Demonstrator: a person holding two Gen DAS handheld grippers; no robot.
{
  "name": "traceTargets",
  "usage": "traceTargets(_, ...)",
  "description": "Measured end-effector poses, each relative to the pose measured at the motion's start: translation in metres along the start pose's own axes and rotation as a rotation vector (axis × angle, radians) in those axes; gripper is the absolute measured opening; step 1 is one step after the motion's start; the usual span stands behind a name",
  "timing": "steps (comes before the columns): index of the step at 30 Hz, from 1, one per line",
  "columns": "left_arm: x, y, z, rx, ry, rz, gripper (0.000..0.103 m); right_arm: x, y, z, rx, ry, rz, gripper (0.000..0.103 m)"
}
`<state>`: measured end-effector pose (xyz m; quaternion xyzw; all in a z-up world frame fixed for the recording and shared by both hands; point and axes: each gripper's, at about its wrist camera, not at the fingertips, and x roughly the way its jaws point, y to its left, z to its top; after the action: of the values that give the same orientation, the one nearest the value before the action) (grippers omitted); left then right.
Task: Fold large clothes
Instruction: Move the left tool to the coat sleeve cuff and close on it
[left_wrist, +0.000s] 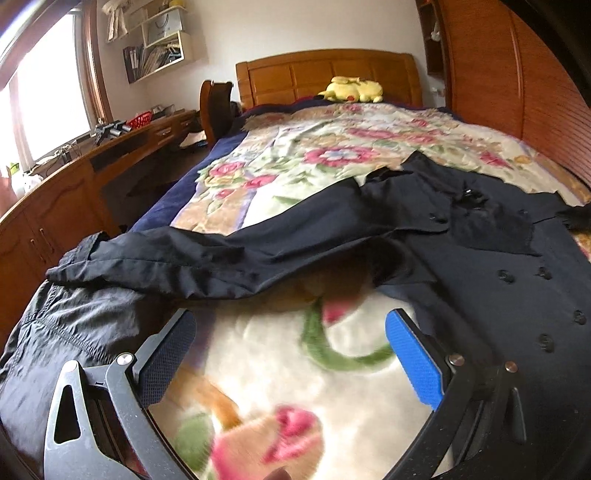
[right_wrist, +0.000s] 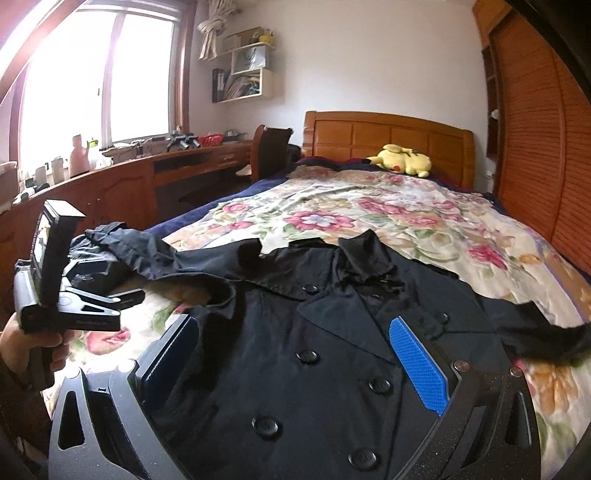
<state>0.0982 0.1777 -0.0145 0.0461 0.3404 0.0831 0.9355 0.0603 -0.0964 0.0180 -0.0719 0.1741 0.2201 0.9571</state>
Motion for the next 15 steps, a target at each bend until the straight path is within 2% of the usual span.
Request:
traceTargets(4, 0.027, 0.009, 0.002, 0.006, 0.045, 0.01, 0.101, 0.01, -0.001, 0.0, -0.019, 0.014, 0.026, 0.103)
traceTargets(6, 0.042, 0.011, 0.003, 0.014, 0.073, 0.014, 0.092, 0.018, -0.006, -0.005, -0.017, 0.036, 0.045, 0.103)
traceTargets(9, 0.064, 0.015, 0.007, 0.028, 0.113, 0.039, 0.084, 0.031, -0.011, -0.008, -0.013, 0.073, 0.059, 0.103)
traceTargets(13, 0.079, 0.019, 0.015, 0.039, 0.118, 0.069, 0.075, 0.044, -0.019, -0.01, 0.018, 0.112, 0.082, 0.103)
traceTargets(15, 0.088, 0.022, 0.018, 0.053, 0.128, 0.08, 0.063, 0.049, -0.017, -0.008, 0.013, 0.129, 0.093, 0.103)
